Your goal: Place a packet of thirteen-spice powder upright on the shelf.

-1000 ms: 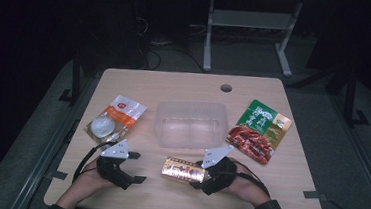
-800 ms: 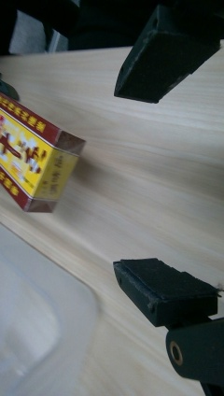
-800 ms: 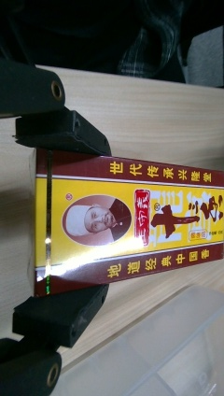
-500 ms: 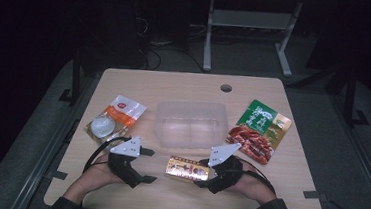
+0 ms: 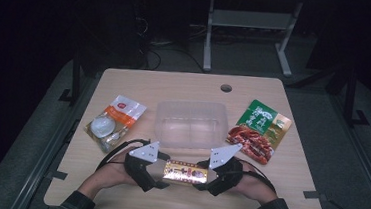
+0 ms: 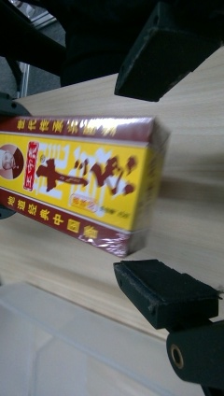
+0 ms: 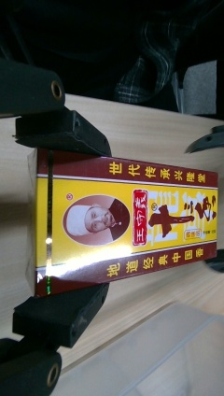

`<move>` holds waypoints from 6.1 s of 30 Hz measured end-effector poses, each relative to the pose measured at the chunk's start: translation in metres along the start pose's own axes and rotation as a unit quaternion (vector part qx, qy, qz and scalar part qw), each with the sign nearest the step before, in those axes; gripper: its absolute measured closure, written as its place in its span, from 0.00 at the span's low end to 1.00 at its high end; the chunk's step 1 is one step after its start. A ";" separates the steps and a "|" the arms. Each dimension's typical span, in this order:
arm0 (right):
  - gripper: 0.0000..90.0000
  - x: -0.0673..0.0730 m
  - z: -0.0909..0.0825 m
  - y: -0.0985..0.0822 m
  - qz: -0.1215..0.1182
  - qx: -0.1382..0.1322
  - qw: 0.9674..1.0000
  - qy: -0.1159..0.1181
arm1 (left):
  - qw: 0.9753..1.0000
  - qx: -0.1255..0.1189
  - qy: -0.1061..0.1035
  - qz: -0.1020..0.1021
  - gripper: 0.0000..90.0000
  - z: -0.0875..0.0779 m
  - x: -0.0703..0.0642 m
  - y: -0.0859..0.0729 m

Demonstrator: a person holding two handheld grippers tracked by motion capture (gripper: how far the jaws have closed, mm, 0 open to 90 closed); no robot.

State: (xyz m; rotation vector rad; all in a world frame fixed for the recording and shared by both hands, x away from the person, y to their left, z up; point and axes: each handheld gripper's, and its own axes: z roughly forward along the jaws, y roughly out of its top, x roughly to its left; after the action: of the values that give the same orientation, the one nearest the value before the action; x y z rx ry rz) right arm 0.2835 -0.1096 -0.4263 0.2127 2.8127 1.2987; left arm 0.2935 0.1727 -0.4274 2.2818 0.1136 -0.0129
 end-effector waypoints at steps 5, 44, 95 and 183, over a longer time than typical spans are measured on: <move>0.35 0.002 0.001 0.003 -0.007 -0.007 1.000 0.011 | 1.000 0.005 -0.015 0.005 0.14 0.010 -0.002 0.004; 0.19 0.000 0.005 0.002 0.016 -0.028 0.999 0.020 | 1.000 0.005 -0.023 0.008 0.35 0.007 -0.009 -0.002; 0.18 0.030 -0.031 -0.061 0.182 -0.008 0.971 -0.156 | 0.998 -0.009 0.041 -0.045 0.35 -0.023 0.049 0.038; 0.18 0.030 -0.036 -0.061 0.182 -0.024 0.971 -0.153 | 0.998 0.024 0.051 -0.022 0.33 0.050 0.153 0.141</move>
State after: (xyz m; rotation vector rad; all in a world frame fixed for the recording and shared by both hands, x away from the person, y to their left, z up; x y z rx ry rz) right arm 0.2439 -0.1716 -0.4487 0.8823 2.5524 1.2565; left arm 0.4598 0.0551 -0.3609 2.3281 0.2188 0.0784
